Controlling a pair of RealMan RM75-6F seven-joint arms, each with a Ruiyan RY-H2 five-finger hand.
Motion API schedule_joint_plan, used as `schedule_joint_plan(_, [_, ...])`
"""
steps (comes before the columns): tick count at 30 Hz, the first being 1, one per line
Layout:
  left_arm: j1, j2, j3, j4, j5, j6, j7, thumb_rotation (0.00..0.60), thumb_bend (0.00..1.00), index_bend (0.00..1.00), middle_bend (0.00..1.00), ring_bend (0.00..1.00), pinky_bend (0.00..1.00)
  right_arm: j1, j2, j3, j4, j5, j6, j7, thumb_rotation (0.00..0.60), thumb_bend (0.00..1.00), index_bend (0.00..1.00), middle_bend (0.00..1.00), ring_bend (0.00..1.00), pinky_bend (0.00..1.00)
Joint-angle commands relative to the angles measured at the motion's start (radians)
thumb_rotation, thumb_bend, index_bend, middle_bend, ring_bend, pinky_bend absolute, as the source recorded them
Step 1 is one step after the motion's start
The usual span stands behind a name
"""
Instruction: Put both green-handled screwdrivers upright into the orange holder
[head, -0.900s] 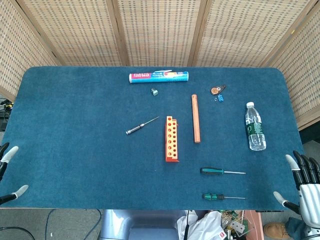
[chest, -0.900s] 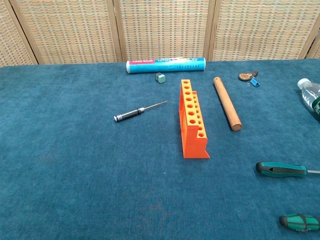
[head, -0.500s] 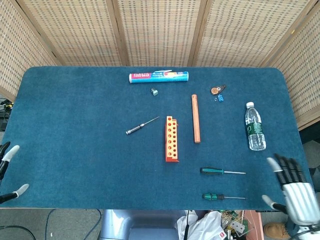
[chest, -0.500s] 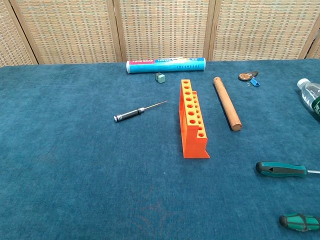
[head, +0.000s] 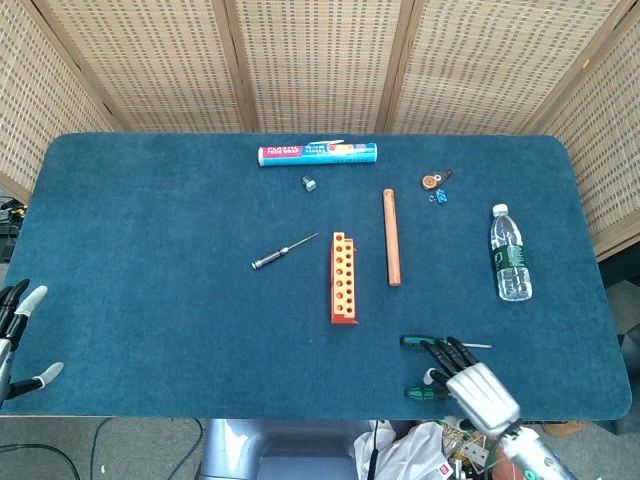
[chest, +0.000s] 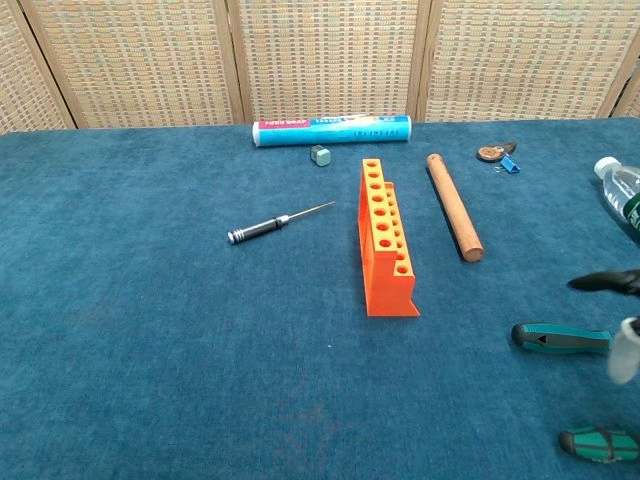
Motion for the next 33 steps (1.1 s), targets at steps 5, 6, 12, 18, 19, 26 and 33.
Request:
schedule_joint_plan(5, [-0.007, 0.0, -0.004, 0.0, -0.011, -0.012, 0.0, 0.6, 0.0, 0.0, 0.0, 0.0, 0.0, 0.05, -0.104, 0.036, 0.014, 0.134, -0.105, -0.093, 0.6, 0.18, 0.39, 0.0, 0.0, 0.0])
schedule_joint_plan(6, [-0.007, 0.0, -0.004, 0.0, -0.012, -0.012, 0.0, 0.6, 0.0, 0.0, 0.0, 0.0, 0.0, 0.053, -0.111, 0.039, 0.017, 0.148, -0.111, -0.104, 0.6, 0.18, 0.39, 0.0, 0.0, 0.0])
schedule_joint_plan(12, [-0.008, 0.0, -0.004, 0.0, -0.012, -0.014, -0.002, 0.6, 0.0, 0.0, 0.0, 0.0, 0.0, 0.059, -0.136, 0.033, 0.034, 0.187, -0.119, -0.142, 0.6, 0.2, 0.4, 0.0, 0.0, 0.0])
schedule_joint_plan(18, [-0.007, 0.001, -0.003, -0.001, -0.01, -0.012, -0.003, 0.6, 0.0, 0.0, 0.0, 0.0, 0.0, 0.064, -0.16, 0.023, 0.065, 0.209, -0.116, -0.157, 0.6, 0.2, 0.41, 0.0, 0.0, 0.0])
schedule_joint_plan(19, [-0.007, 0.001, -0.003, -0.001, -0.01, -0.012, -0.003, 0.6, 0.0, 0.0, 0.0, 0.0, 0.0, 0.065, -0.161, 0.021, 0.066, 0.213, -0.118, -0.159, 0.6, 0.2, 0.41, 0.0, 0.0, 0.0])
schedule_joint_plan(26, [-0.008, 0.0, -0.002, -0.001, -0.01, -0.013, -0.004, 0.6, 0.0, 0.0, 0.0, 0.0, 0.0, 0.069, -0.174, 0.012, 0.094, 0.232, -0.114, -0.183, 0.6, 0.21, 0.41, 0.0, 0.0, 0.0])
schedule_joint_plan(33, [-0.007, -0.001, -0.003, -0.001, -0.009, -0.011, -0.004, 0.6, 0.0, 0.0, 0.0, 0.0, 0.0, 0.073, -0.196, 0.0, 0.124, 0.23, -0.101, -0.208, 0.6, 0.22, 0.45, 0.0, 0.0, 0.0])
